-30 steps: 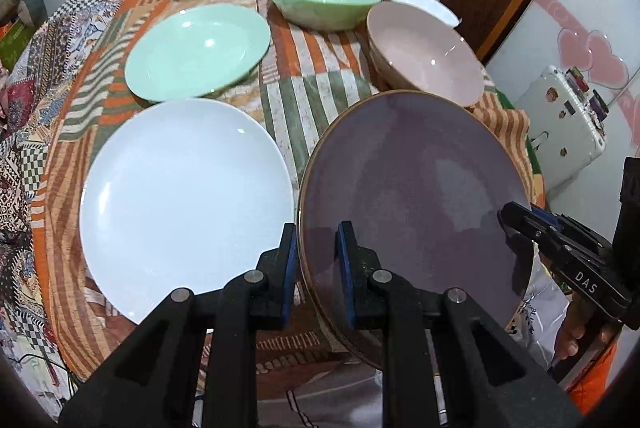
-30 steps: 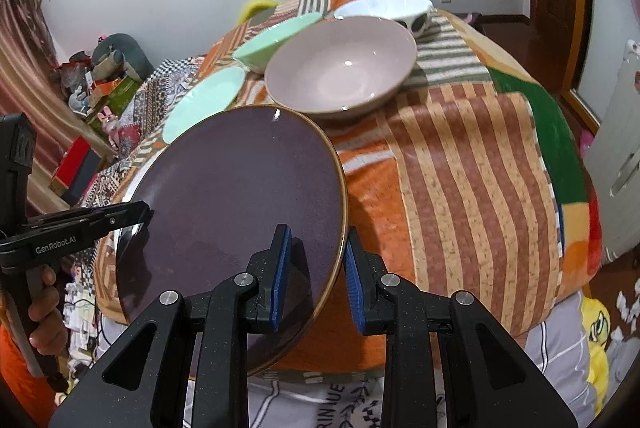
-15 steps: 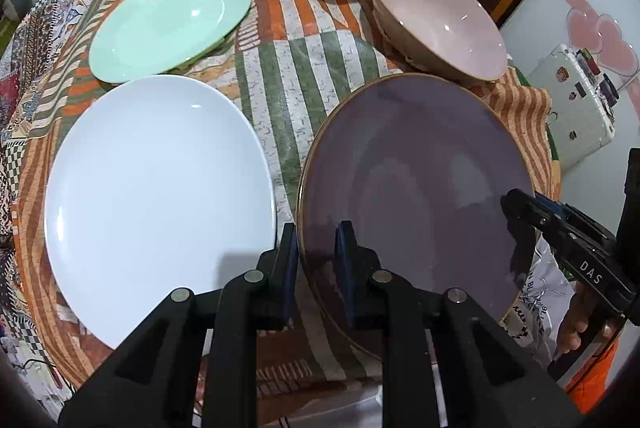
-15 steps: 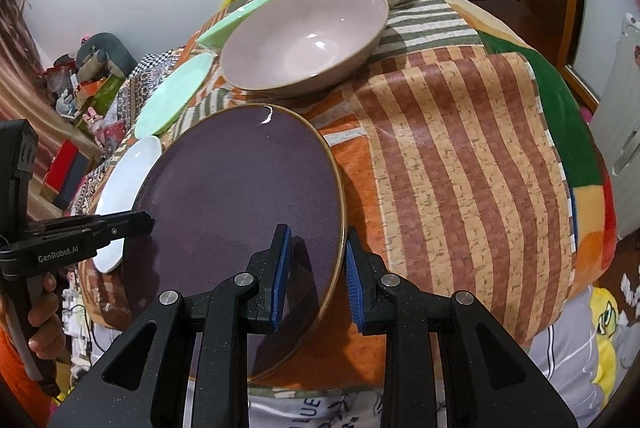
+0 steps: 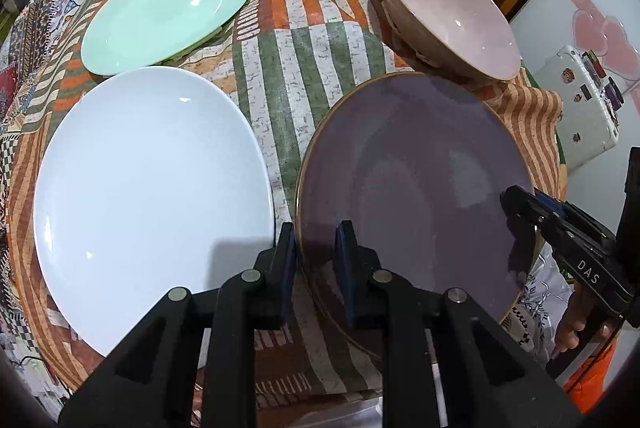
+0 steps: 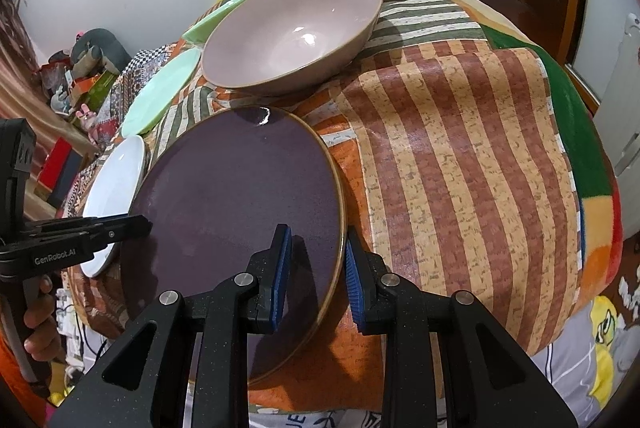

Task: Organize plates and bowls
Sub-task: 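Lift the purple plate off the white plate with both tools and carry it beside, then lower the purple plate onto the bedspread and open both tools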

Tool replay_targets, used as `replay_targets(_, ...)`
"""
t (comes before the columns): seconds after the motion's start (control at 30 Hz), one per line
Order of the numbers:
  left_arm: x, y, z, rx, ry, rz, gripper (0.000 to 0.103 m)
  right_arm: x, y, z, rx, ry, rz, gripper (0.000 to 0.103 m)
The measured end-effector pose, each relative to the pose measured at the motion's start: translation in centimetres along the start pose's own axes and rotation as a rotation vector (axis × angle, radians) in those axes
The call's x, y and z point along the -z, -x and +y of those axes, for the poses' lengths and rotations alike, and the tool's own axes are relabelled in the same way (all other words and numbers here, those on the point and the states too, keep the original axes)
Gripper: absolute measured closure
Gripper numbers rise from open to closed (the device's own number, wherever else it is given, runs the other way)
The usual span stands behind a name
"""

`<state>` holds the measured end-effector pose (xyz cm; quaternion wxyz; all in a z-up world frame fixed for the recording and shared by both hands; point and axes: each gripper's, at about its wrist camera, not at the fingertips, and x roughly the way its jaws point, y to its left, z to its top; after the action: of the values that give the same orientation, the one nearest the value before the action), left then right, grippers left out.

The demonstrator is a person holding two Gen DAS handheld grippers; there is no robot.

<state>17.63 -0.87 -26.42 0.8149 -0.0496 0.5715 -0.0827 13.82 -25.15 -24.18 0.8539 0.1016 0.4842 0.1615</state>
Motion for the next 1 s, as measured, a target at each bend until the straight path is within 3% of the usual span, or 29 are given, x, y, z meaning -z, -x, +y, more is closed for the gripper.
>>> replay_targets(0.23, 0.6, 0.5, -0.1, -0.004, 0.009, 0.006, 0.080, -0.3, 0.5, 0.8, 0.047, 0.042, 0.009, 0.076)
replay_targets(0.43, 1.5, 3.0, -0.2, -0.005, 0.012, -0.038, 0.078, -0.4, 2.9, 1.3, 0.057, 0.059, -0.044, 0.066)
replay_targets(0.73, 2.8, 10.4, 0.5, -0.050, 0.011, -0.244, 0.060, -1.1, 6.6, 4.8, 0.035, 0.140, -0.144, 0.058)
replay_targets(1.0, 4.6, 16.0, 3.0, -0.123, 0.024, -0.402, 0.041, -2.0, 7.3, 8.5, -0.011, 0.211, -0.198, 0.053)
